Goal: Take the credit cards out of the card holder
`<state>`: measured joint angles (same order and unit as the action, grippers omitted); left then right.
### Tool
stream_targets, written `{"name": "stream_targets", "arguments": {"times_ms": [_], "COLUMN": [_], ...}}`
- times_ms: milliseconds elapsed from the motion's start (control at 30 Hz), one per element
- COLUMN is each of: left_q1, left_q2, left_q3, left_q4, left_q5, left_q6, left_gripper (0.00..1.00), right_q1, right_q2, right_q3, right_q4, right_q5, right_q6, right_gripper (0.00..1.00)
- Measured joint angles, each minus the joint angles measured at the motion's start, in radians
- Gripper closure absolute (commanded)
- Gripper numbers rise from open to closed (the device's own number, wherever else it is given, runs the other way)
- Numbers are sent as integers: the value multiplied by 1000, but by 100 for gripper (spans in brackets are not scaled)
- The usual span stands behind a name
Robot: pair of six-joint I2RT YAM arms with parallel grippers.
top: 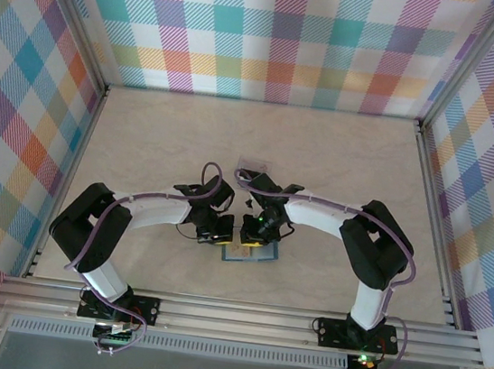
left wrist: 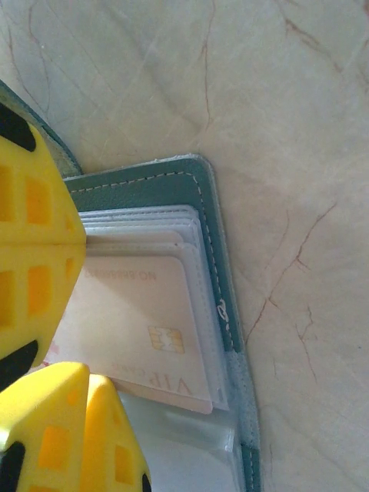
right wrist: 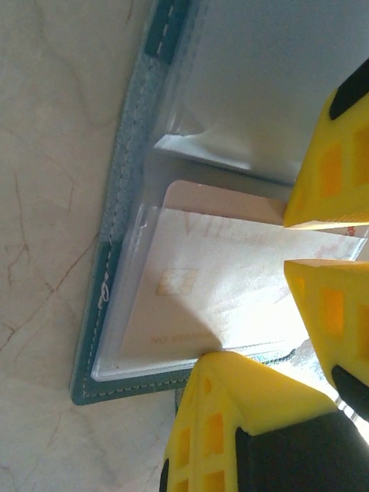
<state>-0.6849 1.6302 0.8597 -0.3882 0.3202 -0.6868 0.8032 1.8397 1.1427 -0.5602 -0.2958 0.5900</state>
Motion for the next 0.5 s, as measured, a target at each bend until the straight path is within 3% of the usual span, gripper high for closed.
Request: {"name": "stream_targets", "arguments": {"times_ms": [500], "left_q1": [-1], "left_q2": [-7], "left_q3": [-5], "left_q4": [-2], "left_q5": [-9], "left_q6": [14], "left_gripper": [97], "right_q1": [-9], "right_q2": [0], "right_q3": [-5], "right_q4": [36], "right_q5": [-39], "right_q6": [17], "right_gripper": [80]}}
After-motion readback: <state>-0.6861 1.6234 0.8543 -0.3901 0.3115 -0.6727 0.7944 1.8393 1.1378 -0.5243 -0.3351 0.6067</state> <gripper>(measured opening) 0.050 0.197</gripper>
